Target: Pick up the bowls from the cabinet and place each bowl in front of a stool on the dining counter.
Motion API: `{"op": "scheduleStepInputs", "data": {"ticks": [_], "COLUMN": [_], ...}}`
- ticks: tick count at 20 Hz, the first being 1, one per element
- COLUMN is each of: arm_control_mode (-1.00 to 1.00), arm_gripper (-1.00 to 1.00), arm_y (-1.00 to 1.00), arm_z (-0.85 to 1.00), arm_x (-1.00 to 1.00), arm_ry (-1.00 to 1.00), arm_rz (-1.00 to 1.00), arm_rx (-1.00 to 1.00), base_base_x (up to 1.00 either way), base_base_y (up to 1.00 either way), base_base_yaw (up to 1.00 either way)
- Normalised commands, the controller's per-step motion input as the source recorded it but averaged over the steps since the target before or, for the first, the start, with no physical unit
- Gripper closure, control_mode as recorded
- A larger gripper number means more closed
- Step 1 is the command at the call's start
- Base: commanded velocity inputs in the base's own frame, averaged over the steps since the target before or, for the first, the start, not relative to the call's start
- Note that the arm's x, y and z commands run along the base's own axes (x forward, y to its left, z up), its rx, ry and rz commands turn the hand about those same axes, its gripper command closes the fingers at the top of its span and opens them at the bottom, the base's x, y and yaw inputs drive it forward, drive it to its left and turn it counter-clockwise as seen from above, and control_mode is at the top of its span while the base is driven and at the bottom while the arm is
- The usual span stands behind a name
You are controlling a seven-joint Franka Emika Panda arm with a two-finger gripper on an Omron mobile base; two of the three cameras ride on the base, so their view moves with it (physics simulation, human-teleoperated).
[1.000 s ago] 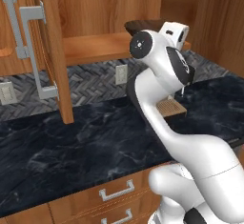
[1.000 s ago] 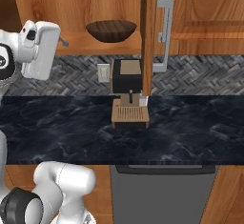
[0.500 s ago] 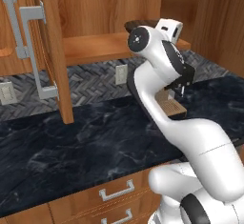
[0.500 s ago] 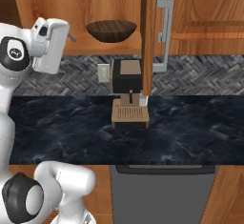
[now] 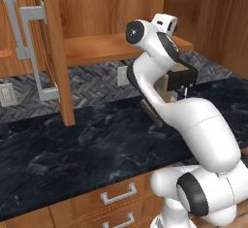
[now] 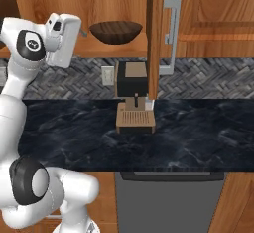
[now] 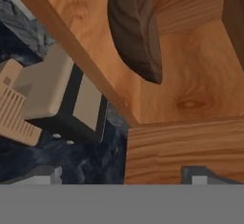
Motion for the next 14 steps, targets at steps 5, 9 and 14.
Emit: {"op": "scheduleStepInputs", "data": {"ticks": [5,9,14], "arm_control_mode": [-1.00,-1.00,-1.00], "arm_gripper": [-1.00,-1.00,-1.00], "arm_y": [0.03,0.14,0.03], "arm_z": [0.05,0.01,0.00], "arm_x": [0.44,0.37,0.40], "arm_ry": [0.00,0.00,0.00], "arm_rz": [0.00,0.00,0.00], "arm_rx": [0.00,0.00,0.00], "base_base_x": [0.00,0.00,0.00], "base_base_y": [0.00,0.00,0.00], "base_base_yaw": [0.00,0.00,0.00]}}
